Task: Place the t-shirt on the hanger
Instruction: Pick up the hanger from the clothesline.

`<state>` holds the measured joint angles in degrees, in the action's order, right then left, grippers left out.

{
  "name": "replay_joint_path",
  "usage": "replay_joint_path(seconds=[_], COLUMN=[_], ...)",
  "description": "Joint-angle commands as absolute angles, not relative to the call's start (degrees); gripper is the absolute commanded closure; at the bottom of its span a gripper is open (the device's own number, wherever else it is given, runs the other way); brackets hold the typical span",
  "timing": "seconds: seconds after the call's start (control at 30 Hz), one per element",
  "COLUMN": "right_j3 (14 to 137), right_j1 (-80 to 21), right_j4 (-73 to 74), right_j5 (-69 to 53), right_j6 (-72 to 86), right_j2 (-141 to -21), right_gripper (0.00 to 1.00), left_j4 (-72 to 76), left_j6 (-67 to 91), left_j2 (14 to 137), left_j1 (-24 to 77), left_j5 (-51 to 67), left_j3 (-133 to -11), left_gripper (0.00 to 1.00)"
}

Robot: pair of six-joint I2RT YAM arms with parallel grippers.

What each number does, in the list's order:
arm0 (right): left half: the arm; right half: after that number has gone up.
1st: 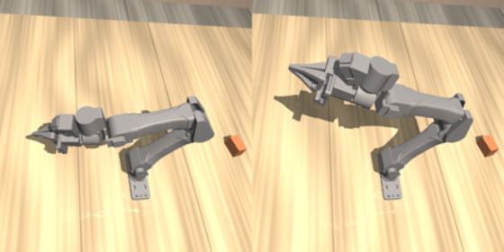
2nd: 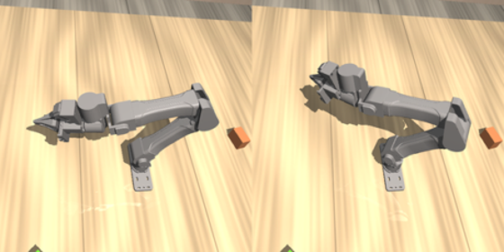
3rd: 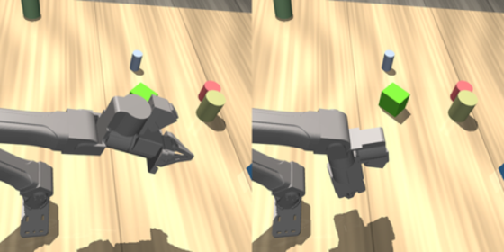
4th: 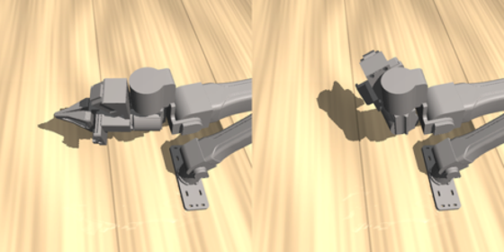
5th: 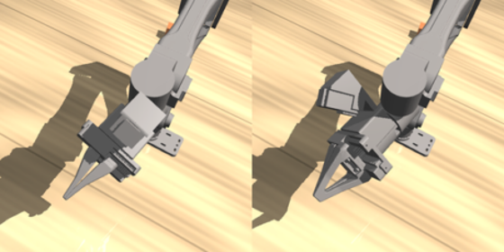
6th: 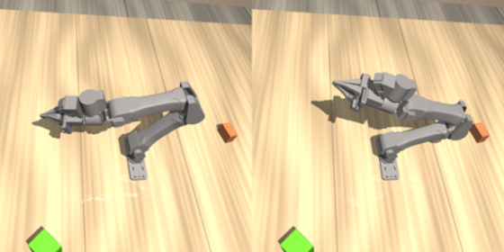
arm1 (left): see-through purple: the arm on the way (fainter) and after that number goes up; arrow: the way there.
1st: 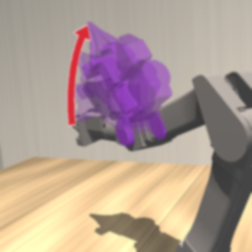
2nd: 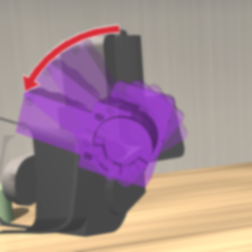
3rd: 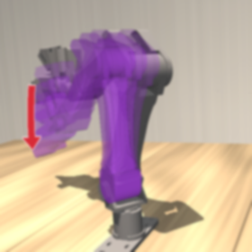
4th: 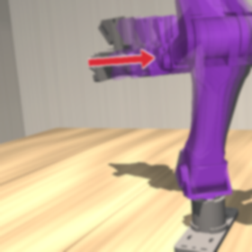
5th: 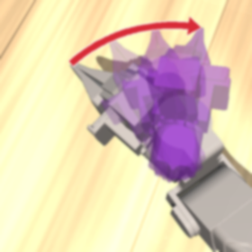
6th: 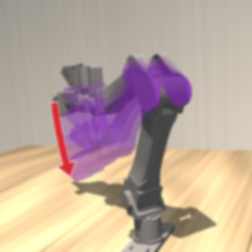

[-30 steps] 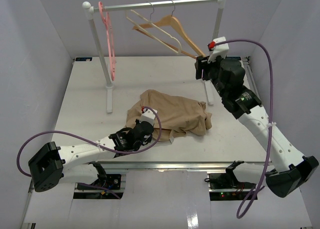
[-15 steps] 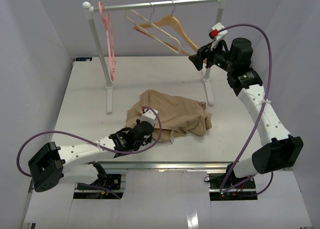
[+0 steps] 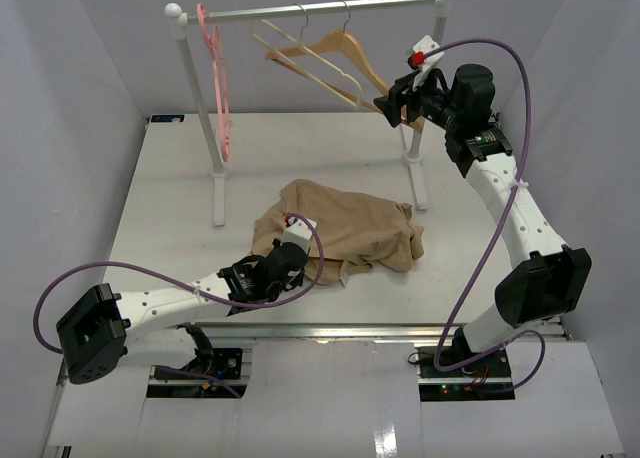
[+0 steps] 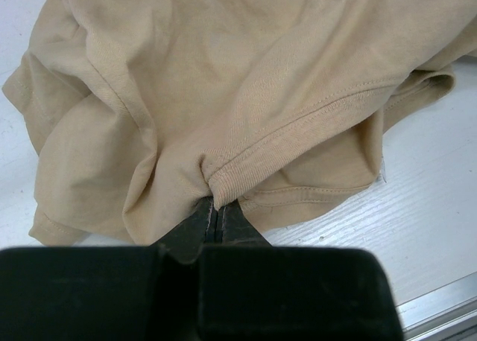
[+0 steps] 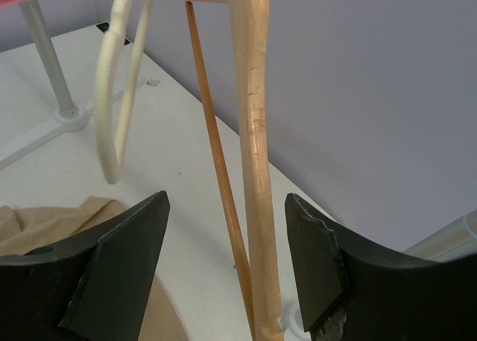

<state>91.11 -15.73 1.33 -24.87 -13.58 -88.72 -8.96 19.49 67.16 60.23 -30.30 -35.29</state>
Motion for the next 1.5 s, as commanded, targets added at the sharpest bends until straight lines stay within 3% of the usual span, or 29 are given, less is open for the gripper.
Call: replay_joint_path(seconds=[0.0,0.37,1.47], right_j3=[94.0,97.0,108.0], right_j1=[-15.6,-15.6,-19.0], right_j4=[-2.4,-4.5,-3.0], right_j5=[-24.3,-26.4,-27.2], right_j6=[-17.1,-18.9,-12.0], right_j2=[-90.3,-96.5,-105.5], right_gripper=[0.30,0.33,0.53], left_j4=[-8.4,-8.4,-8.4], left_j6=[19.1,18.8,18.8], left_j2=[66.4,67.9,68.2], left_j1=[60.6,60.9,61.9], left_j5=[-29.1,-28.5,-28.0], left_j3=[-35.8,-36.5,-36.7], left_gripper=[1.00,1.00,1.00])
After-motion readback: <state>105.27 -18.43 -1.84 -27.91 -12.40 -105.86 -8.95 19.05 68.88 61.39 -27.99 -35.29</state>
